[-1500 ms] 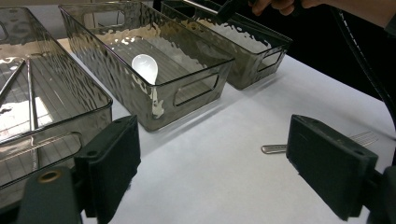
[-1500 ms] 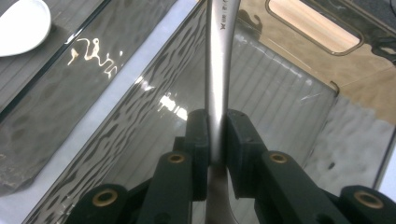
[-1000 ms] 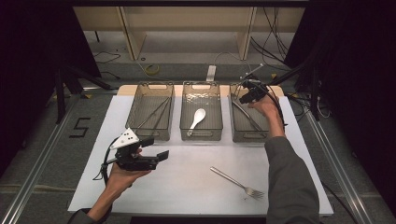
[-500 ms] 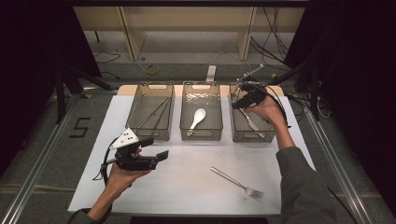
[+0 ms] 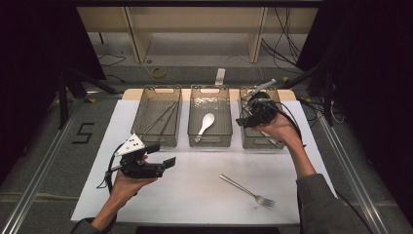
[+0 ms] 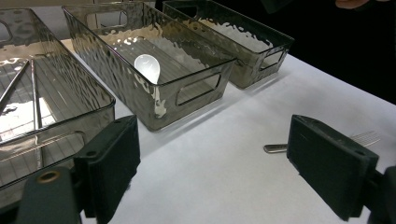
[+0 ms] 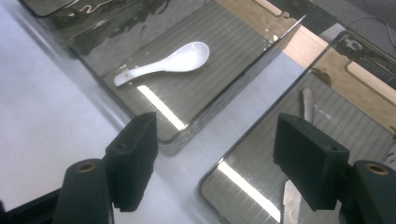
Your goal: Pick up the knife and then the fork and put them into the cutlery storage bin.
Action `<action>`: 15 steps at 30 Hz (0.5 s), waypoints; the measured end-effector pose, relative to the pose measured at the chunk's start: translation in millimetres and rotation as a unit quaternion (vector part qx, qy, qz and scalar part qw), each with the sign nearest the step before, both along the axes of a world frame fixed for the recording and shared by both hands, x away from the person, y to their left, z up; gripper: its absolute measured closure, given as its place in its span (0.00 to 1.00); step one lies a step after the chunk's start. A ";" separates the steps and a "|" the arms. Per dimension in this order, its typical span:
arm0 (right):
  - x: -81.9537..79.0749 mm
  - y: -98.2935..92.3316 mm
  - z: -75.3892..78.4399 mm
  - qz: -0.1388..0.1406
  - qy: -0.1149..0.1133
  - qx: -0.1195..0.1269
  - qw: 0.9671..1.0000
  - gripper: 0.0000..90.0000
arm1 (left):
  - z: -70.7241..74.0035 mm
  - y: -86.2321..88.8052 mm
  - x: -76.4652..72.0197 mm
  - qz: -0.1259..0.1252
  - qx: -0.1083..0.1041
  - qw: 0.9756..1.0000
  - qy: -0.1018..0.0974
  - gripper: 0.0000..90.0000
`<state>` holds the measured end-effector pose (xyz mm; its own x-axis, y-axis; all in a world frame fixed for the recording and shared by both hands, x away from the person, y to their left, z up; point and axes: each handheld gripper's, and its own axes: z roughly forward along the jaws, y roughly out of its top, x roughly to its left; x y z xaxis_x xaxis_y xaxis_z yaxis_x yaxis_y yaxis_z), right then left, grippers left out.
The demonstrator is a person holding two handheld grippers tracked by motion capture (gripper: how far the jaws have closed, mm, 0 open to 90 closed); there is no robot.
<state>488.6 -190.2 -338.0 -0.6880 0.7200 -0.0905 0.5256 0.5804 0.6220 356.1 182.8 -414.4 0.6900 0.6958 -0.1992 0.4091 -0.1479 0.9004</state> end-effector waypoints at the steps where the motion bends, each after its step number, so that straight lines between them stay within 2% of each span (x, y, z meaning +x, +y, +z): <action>1: -2.9 0.2 -0.2 0.003 -0.002 0.000 1.000 0.35 | 0.1 0.0 -0.2 0.001 -0.001 1.000 0.000 0.19; 9: -25.8 1.5 -6.9 0.023 0.001 0.007 1.000 0.35 | 0.0 0.1 -0.2 0.001 0.000 1.000 0.001 0.18; 15: -46.4 3.4 -18.4 0.037 0.002 0.029 0.999 0.35 | -0.3 -0.3 -0.4 0.003 0.002 1.000 0.000 0.18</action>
<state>442.2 -186.8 -356.4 -0.7398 0.6712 -0.0471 0.4852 0.5807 0.6538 355.7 182.4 -414.6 0.6863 0.7004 -0.1963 0.4095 -0.1491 0.9000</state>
